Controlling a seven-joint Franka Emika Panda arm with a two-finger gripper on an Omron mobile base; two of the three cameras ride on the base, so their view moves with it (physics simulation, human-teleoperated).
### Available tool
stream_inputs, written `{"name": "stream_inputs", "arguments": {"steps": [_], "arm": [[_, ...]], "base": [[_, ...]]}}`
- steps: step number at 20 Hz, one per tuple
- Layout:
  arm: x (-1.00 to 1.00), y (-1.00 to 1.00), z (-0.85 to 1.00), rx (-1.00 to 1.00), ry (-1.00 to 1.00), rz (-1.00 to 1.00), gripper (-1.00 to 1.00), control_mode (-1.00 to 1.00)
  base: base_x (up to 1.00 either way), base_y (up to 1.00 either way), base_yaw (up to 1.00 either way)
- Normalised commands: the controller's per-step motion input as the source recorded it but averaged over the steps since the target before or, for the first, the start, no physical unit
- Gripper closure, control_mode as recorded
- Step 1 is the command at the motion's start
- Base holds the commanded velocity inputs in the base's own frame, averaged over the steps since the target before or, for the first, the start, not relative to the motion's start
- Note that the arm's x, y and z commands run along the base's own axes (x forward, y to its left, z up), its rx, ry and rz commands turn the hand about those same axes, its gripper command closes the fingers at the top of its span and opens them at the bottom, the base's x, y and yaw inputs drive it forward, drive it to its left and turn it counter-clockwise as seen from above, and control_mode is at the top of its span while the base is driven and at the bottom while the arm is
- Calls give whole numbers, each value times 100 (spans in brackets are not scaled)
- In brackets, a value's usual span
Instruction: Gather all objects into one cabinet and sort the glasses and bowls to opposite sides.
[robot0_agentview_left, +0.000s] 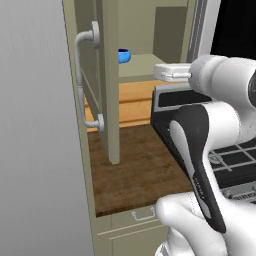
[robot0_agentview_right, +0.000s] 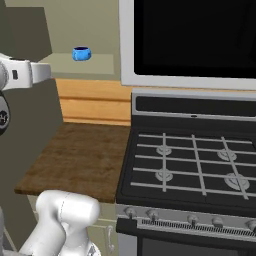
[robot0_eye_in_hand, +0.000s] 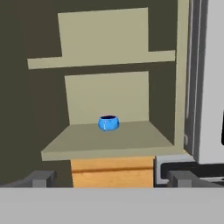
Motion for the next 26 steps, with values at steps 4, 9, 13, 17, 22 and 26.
{"name": "stream_inputs", "arguments": {"steps": [4,9,13,17,22,26], "arm": [[18,10,-1,0,1,2,-100,-100],[19,4,-18,0,0,0,-100,-100],[29,3,-14,0,0,0,-100,-100],[41,3,-1,0,0,0,-100,-100],[49,4,0,0,1,0,-100,-100],[53,1,0,0,2,0,-100,-100]], "base": [[0,0,0],[0,0,0],[0,0,0],[0,0,0],[0,0,0],[0,0,0]]}}
